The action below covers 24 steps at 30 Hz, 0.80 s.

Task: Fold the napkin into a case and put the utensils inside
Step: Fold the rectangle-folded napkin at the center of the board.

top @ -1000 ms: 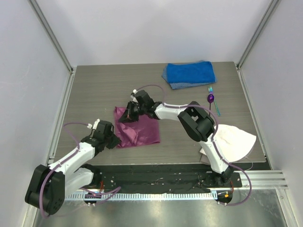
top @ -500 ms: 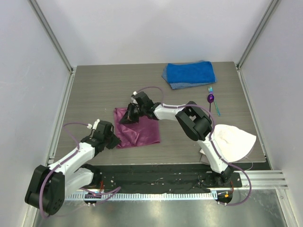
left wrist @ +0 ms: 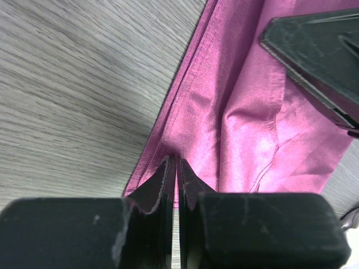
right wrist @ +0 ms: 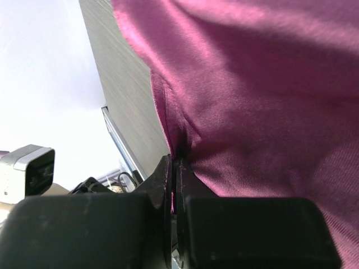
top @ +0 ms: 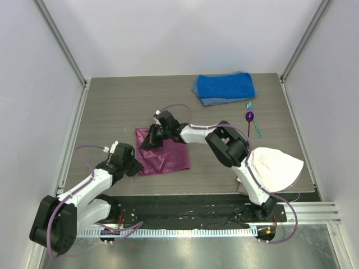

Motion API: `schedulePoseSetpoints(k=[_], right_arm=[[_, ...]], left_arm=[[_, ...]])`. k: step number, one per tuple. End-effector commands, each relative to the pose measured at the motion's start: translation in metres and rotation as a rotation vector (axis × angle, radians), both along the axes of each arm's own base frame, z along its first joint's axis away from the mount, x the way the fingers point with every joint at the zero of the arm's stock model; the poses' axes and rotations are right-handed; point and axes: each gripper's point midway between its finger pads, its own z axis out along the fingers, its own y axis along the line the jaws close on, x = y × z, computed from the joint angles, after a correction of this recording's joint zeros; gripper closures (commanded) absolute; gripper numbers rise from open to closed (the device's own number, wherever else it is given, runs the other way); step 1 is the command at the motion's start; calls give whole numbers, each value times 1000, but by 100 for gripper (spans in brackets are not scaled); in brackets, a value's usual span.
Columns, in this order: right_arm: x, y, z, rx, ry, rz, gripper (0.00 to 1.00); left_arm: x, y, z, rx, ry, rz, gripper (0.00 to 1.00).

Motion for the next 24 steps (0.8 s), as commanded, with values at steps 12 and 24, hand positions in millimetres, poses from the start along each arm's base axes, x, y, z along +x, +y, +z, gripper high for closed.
schedulePoseSetpoints(k=[12, 24], right_arm=[[-9, 18, 22, 58, -36, 37, 99], [2, 22, 39, 85, -77, 59, 72]], left_arm=[[-4, 3, -7, 6, 13, 7, 92], [-10, 4, 10, -3, -10, 1, 78]])
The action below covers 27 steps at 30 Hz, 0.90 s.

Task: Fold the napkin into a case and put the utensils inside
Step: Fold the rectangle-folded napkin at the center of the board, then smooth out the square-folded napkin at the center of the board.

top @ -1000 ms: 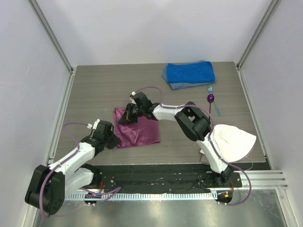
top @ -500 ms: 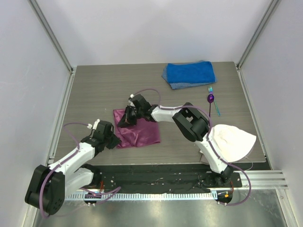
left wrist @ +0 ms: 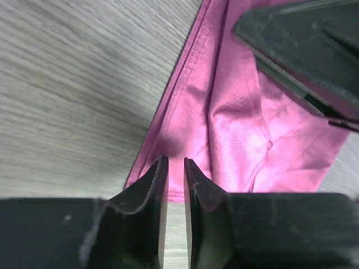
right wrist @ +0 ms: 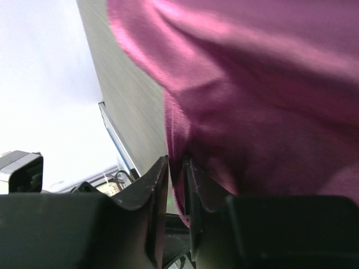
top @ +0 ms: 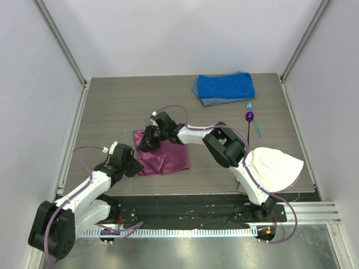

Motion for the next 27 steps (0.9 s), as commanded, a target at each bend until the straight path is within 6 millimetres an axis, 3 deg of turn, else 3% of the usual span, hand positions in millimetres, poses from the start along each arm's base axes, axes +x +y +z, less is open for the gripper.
schedulePoseSetpoints(k=[1, 7, 9, 10, 11, 12, 13, 14, 15, 16, 17, 20, 27], right_arm=[[14, 8, 50, 93, -90, 26, 69], [24, -18, 89, 89, -185, 49, 50], [24, -40, 83, 35, -207, 51, 43], [24, -49, 100, 31, -249, 40, 41], [20, -58, 96, -5, -254, 41, 39], [11, -72, 79, -55, -259, 55, 35], [6, -81, 90, -61, -284, 47, 34], [0, -86, 86, -66, -283, 50, 32], [-15, -98, 66, -97, -243, 56, 32], [-19, -99, 74, -62, -254, 46, 30], [-32, -110, 56, -88, -217, 49, 27], [-47, -116, 47, -83, -206, 30, 24], [-65, -111, 38, -61, -176, 13, 32]], left_arm=[[-8, 4, 11, -1, -8, 3, 75], [-8, 1, 54, -36, -128, -38, 64], [-7, -3, 68, -48, -150, -73, 62], [-6, -6, 73, -54, -159, -89, 61], [-3, -9, 82, -59, -175, -103, 60], [-2, -9, 84, -52, -173, -114, 61], [-1, -9, 83, -44, -155, -118, 61], [3, -11, 91, -46, -169, -120, 62], [5, -12, 93, -47, -174, -120, 62], [9, -13, 97, -48, -182, -122, 63], [12, -14, 101, -52, -192, -121, 63], [18, -17, 109, -58, -208, -120, 64], [19, -17, 110, -48, -204, -129, 63]])
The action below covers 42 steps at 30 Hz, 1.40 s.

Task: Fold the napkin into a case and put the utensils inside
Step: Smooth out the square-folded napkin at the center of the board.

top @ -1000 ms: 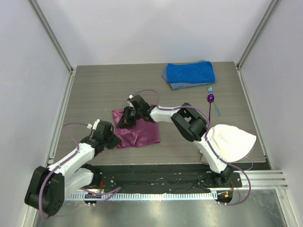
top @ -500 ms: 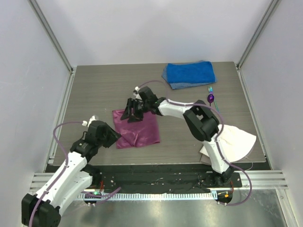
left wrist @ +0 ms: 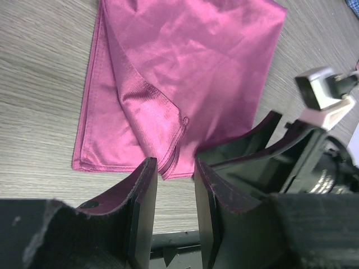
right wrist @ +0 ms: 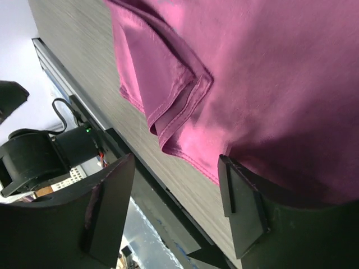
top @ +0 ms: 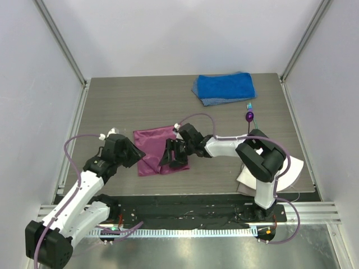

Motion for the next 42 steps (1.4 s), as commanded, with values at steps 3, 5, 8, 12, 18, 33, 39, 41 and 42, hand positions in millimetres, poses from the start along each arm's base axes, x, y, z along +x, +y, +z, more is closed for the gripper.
schedulePoseSetpoints(k=[3, 5, 8, 12, 18, 33, 39, 41, 42], right_arm=[[12, 21, 18, 102, -50, -40, 37], [12, 26, 17, 123, -33, -45, 41], [14, 29, 12, 129, -22, -51, 42], [15, 29, 8, 124, -17, -58, 42], [17, 35, 3, 129, -14, -60, 44], [19, 74, 15, 172, -45, -6, 66], [2, 121, 26, 221, -44, 82, 67], [0, 130, 31, 240, -41, 107, 63], [0, 130, 33, 248, -46, 110, 61]], left_arm=[[4, -2, 18, -8, -50, -19, 63], [3, -2, 19, -9, -52, -20, 63], [-1, 1, 20, -4, -52, -16, 63], [-3, 4, 24, 7, -64, -16, 63], [-2, 4, 26, 11, -67, -18, 63], [-5, 14, 52, 37, -113, 7, 64], [-9, 23, 61, 53, -131, 41, 64], [-11, 25, 64, 60, -135, 46, 63], [-12, 26, 65, 66, -131, 45, 63]])
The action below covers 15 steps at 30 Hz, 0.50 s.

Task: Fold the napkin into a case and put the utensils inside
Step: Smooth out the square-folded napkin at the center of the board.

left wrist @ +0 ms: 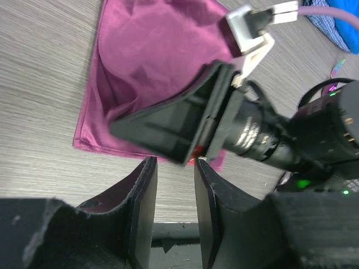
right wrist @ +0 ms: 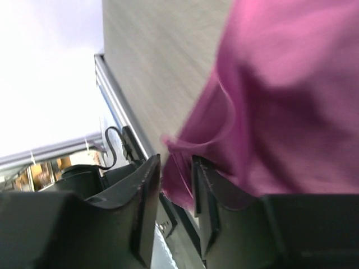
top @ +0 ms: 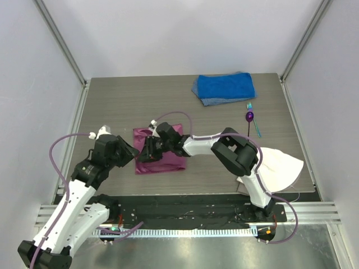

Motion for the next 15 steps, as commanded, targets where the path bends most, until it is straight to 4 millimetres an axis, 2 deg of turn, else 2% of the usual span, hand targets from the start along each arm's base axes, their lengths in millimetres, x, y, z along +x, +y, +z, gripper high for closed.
schedulePoseSetpoints(k=[1, 4, 5, 7, 8, 9, 10, 11, 12, 13, 14, 15], right_arm=[[-9, 16, 24, 61, -35, 59, 56], [-8, 0, 23, 28, -63, 53, 45], [-8, -4, 33, 37, -80, 51, 44], [-10, -17, 29, 8, -81, 49, 42], [-8, -23, 37, 8, -107, 43, 41], [-8, -30, 36, -7, -107, 36, 41], [-12, -41, 26, -34, -93, 33, 41], [-10, -49, 26, -42, -97, 25, 43], [-11, -56, 31, -40, -104, 18, 44], [-15, -66, 23, -61, -91, 15, 46], [-15, -71, 23, -66, -93, 7, 48], [-15, -76, 29, -67, -102, -4, 53]], left_arm=[[-1, 10, 16, 40, -32, 22, 63], [-2, 11, 15, 37, -26, 25, 62], [-1, 10, 13, 36, -23, 25, 62], [2, 5, 9, 23, -18, 13, 61], [4, 1, 4, 18, 3, -2, 61], [4, -3, -2, 12, 20, -16, 61], [10, -9, -2, -6, 9, -34, 62], [10, -16, -17, -7, 60, -65, 63], [9, -23, -22, -24, 84, -98, 65], [12, -26, -26, -26, 96, -111, 67], [11, -29, -34, -24, 116, -131, 71], [13, -31, -44, -16, 149, -138, 72]])
